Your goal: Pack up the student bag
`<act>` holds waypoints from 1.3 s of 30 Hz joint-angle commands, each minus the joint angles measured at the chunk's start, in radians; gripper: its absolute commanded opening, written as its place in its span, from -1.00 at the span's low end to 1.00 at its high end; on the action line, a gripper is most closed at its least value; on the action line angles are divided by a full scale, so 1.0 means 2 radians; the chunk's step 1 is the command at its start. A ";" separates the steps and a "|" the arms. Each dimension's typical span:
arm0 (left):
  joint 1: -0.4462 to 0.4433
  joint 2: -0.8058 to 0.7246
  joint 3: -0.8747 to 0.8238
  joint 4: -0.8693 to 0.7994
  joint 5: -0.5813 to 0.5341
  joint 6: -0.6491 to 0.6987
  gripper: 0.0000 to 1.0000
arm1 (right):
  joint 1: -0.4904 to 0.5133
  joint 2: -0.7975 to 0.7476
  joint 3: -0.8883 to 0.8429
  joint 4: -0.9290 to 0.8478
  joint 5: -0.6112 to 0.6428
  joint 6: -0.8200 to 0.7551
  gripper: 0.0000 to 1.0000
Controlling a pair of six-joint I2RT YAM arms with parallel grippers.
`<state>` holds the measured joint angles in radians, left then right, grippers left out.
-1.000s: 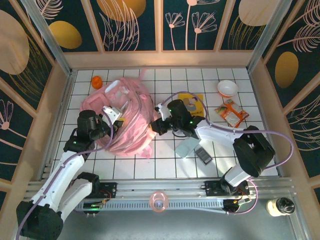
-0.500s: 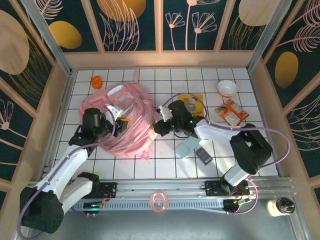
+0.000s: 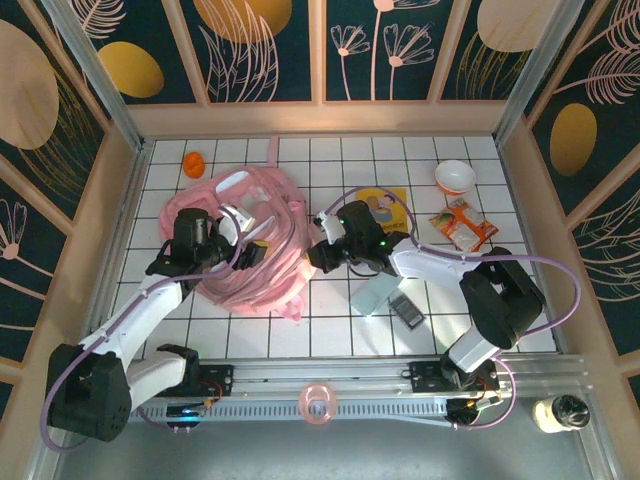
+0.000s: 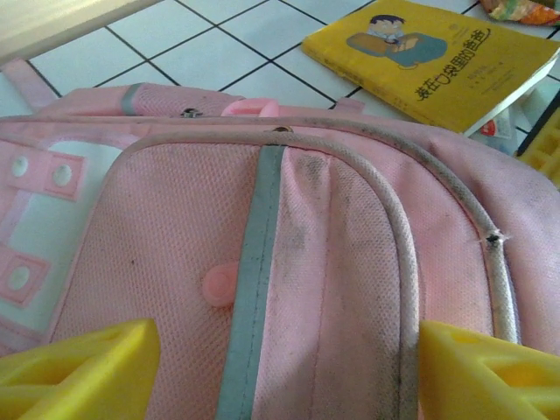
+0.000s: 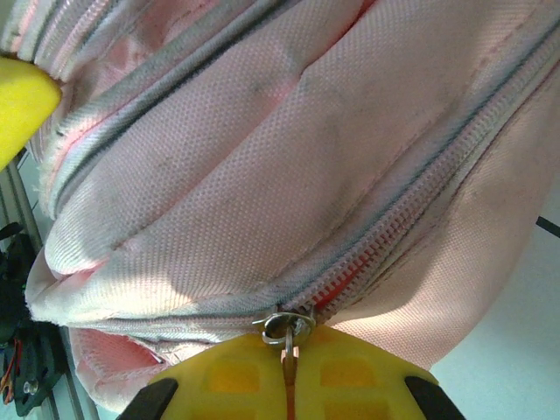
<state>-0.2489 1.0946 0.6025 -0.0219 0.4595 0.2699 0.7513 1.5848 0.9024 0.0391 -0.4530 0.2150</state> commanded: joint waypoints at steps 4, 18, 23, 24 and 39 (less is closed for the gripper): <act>0.000 0.031 0.015 0.023 -0.009 0.008 0.50 | -0.008 -0.002 0.033 -0.001 -0.010 -0.005 -0.93; 0.000 0.022 0.006 0.080 -0.048 -0.067 -1.00 | -0.011 0.004 0.020 -0.004 -0.098 -0.001 -0.76; 0.000 0.001 0.009 0.066 -0.052 -0.061 -1.00 | -0.011 -0.003 0.000 0.028 -0.150 0.017 -0.63; 0.000 -0.003 0.008 0.066 -0.047 -0.060 -1.00 | -0.011 -0.001 0.001 0.032 -0.151 0.020 -0.61; 0.000 -0.022 -0.009 0.112 -0.062 -0.133 -1.00 | -0.002 0.003 -0.002 0.073 -0.104 0.070 -1.00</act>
<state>-0.2546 1.0798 0.5941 0.0731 0.3782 0.1078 0.7258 1.6131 0.9073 0.1432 -0.6746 0.3252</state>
